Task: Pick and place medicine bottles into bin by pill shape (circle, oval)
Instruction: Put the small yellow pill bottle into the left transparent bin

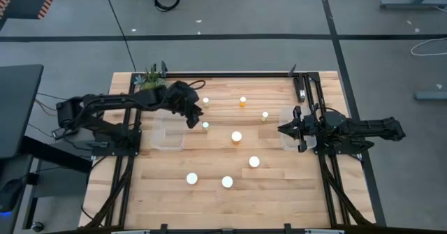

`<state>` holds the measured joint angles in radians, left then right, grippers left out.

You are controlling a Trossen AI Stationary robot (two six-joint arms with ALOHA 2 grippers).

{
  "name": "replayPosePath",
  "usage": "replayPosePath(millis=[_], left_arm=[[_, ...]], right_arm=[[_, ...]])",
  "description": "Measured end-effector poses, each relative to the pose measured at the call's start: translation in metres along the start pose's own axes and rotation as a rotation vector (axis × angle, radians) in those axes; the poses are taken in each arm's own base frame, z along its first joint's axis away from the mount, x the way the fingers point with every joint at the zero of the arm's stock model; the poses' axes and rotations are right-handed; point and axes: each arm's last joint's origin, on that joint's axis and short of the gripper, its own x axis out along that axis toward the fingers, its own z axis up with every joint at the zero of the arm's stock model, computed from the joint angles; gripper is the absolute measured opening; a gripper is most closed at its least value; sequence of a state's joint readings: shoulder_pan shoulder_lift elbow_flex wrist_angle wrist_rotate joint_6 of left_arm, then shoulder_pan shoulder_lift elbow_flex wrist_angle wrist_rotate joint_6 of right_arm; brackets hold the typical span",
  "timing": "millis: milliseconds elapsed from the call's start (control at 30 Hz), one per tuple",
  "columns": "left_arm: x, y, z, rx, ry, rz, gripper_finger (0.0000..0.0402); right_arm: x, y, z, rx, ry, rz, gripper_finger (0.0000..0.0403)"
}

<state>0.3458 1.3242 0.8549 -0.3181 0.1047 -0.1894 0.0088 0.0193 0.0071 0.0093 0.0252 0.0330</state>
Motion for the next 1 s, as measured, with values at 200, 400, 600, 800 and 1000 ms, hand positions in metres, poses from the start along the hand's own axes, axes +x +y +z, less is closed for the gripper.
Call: replayPosePath(millis=[200, 400, 600, 800, 1000], left_arm=[[0.008, -0.003, 0.016, 0.011, 0.071, 0.000, 0.0140], [0.017, -0.005, 0.029, 0.024, 0.136, -0.025, 0.0179], [0.026, -0.007, 0.039, 0.029, 0.191, -0.043, 0.0208], [0.037, -0.008, 0.049, 0.046, 0.252, -0.040, 0.0222], [0.046, -0.008, 0.055, 0.059, 0.327, -0.033, 0.0233]], right_arm=[[0.000, 0.000, 0.000, 0.000, 0.000, 0.000, 0.0046], [0.000, 0.000, 0.000, 0.000, 0.000, 0.000, 0.0046], [0.000, 0.000, 0.000, 0.000, -0.001, 0.000, 0.0046], [0.000, 0.000, 0.000, 0.000, -0.001, 0.000, 0.0046], [0.000, 0.000, 0.000, 0.000, -0.001, 0.000, 0.0046]])
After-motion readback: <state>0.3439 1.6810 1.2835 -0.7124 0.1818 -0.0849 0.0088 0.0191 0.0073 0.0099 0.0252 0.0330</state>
